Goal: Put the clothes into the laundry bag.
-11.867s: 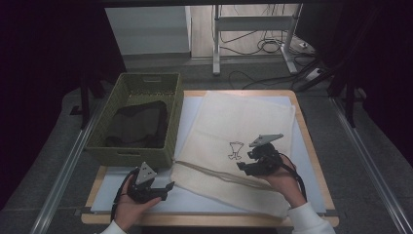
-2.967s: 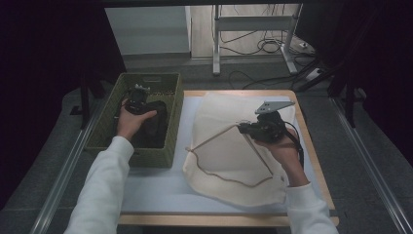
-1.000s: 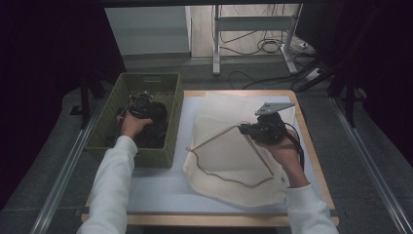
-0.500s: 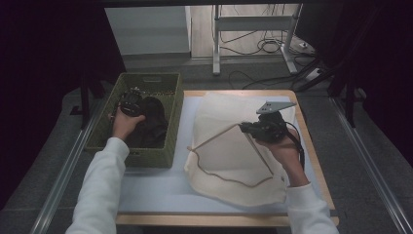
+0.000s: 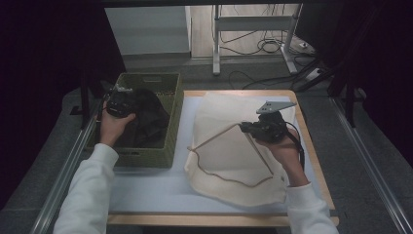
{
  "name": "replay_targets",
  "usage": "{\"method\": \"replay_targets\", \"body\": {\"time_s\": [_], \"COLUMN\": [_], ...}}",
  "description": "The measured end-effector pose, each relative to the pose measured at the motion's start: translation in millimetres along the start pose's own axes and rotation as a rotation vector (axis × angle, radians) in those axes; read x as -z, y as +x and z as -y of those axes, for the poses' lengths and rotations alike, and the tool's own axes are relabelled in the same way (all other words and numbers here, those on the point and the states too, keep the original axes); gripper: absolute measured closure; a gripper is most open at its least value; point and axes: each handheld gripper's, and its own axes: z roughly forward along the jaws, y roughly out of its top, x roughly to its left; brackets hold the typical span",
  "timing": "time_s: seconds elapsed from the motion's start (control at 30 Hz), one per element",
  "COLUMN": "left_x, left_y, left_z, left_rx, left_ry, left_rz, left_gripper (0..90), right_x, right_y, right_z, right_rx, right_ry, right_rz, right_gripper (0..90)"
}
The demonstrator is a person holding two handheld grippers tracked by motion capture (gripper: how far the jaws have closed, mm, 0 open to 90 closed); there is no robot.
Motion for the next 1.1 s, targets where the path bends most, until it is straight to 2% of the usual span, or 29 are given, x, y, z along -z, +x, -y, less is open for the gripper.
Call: {"method": "replay_targets", "body": {"time_s": [0.13,0.2,0.23,0.37,0.77,1.1], "left_x": [15.3,18.4,23.6,30.7,42.5,58.0], "left_y": [-1.4,-2.1,-4.5,-7.3,-5.0,-6.3], "left_z": [-2.1,-2.4,-2.8,-3.3,-1.8,-3.5], "left_rx": [0.020,0.015,0.011,0.005,0.022,0.011], "left_ry": [-0.086,-0.097,-0.127,-0.165,-0.240,-0.292], "left_rz": [0.024,0.023,0.016,0.011,0.003,0.000], "left_gripper": [66.6,66.6,66.6,66.6,66.6,66.6], "right_x": [0.4,0.5,0.6,0.8,0.6,0.5], "right_y": [-0.2,-0.2,-0.2,-0.2,-0.7,-0.8], "right_z": [-0.1,0.0,0.0,0.0,0.2,0.2], "right_rx": [0.000,0.000,0.000,0.000,-0.003,-0.004], "right_ry": [-0.001,-0.001,-0.001,-0.002,-0.003,-0.005], "right_rz": [0.000,0.000,0.001,0.001,0.001,-0.002], "right_gripper": [86.4,86.4,86.4,86.4,86.4,86.4]}}
